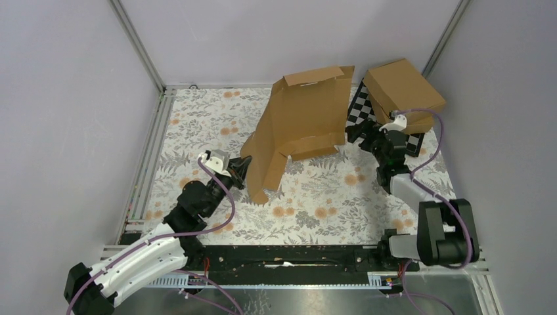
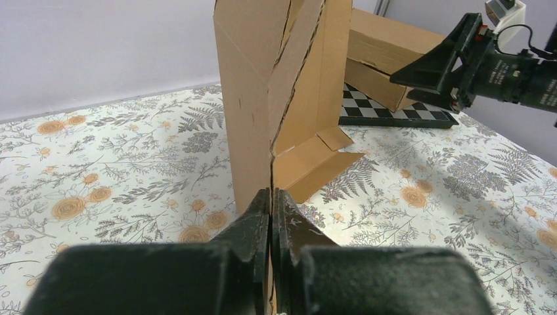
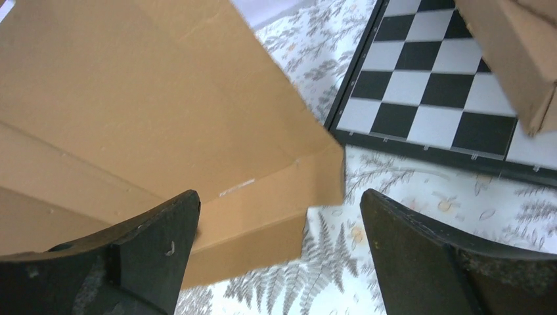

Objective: Fold the paper box

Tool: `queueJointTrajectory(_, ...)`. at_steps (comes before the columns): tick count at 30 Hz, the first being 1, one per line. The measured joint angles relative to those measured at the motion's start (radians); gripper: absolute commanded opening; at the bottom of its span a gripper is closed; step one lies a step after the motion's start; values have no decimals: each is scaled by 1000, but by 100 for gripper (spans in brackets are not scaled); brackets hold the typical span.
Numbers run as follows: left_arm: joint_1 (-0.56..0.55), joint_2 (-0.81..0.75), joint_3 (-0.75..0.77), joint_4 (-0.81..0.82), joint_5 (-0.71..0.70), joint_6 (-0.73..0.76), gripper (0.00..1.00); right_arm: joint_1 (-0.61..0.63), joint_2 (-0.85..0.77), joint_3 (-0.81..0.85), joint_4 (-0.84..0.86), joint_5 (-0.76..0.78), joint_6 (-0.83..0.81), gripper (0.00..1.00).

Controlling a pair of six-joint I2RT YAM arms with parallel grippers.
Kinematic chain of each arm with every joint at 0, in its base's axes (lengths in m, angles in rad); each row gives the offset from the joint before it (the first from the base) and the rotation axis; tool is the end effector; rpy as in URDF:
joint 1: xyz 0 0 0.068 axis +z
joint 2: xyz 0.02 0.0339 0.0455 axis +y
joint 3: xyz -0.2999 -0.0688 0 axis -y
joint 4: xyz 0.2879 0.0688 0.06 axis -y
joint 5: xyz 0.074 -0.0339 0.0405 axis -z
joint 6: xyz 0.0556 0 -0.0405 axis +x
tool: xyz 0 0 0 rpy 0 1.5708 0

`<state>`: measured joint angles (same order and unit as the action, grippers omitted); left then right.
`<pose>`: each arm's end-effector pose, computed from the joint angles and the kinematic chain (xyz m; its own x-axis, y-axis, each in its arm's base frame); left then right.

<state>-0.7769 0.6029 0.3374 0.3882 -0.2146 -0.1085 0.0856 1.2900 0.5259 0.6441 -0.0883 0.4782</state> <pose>0.1466 -0.1275 0.2816 0.0289 -0.1768 -0.9838 0.5406 0.8306 -0.1334 0.3132 0.0318 0.2303 -0.1852 0.4442 -0.8766 -0.0982 0.8792 0.4662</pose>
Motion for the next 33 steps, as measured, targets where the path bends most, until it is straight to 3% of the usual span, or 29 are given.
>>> queueJointTrajectory(6, 0, -7, -2, 0, 0, 1, 0, -82, 223, 126, 109, -174, -32, 100)
queueJointTrajectory(16, 0, -5, -4, 2, 1, 7, 0, -83, 556, 389, 225, -426, -120, 99)
queueJointTrajectory(17, 0, -5, -4, 2, 1, 7, 0, -83, 573, 410, 225, -438, -125, 95)
queueJointTrajectory(21, 0, 2, -4, 4, 1, 8, 0, -83, 644, 518, 234, -541, -123, 58)
queueJointTrajectory(27, 0, 24, -4, 19, 5, 11, 0, -82, 634, 478, 300, -608, -73, 44)
queueJointTrajectory(33, 0, 62, -4, 47, 23, 11, 0, -54, 481, 325, 273, -549, -74, 36)
